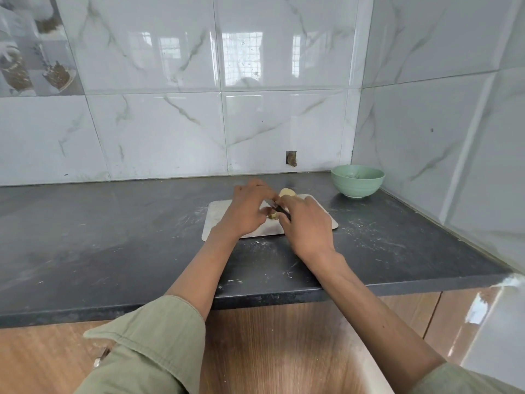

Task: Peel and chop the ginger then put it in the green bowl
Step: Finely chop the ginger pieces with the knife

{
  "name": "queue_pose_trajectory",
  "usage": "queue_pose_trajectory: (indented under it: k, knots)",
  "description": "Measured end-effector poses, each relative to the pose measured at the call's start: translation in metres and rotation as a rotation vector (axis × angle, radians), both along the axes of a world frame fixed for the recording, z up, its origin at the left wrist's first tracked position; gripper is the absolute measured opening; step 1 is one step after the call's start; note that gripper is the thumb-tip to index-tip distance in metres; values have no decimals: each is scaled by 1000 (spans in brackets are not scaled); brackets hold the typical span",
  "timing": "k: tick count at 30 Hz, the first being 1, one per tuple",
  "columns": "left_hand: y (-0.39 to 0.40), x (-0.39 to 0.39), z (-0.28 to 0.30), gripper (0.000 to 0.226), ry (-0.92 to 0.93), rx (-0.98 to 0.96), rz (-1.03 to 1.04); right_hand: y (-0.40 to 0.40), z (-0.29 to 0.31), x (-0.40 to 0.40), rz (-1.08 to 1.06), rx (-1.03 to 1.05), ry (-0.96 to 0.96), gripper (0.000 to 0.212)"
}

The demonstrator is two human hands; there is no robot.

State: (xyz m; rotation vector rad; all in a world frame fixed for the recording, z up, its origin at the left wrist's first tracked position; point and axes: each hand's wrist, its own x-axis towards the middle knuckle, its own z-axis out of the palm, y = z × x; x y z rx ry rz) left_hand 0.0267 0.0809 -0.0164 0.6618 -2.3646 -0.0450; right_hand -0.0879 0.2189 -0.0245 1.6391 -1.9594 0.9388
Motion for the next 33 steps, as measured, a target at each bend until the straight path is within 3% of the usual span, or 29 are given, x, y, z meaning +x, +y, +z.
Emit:
queue_pose_trajectory:
  k: [8,13,19,24,33]
  knots:
    - [-2,-2,0,7,-68,-54,91,-20,3,-27,-159,51,143,13]
    - [-6,-4,-1,26,-65,-21,128,-30,5,-59,-221,64,146,8]
    - [-9,-2,-4,18,-106,-12,169,-33,-1,-82,-280,92,-17,16]
    - [-6,1,-4,15,-17,18,232,-24,-2,-90,-344,87,-146,32]
    - [-6,1,-4,32,105,123,236,-15,2,-79,-390,73,-217,24]
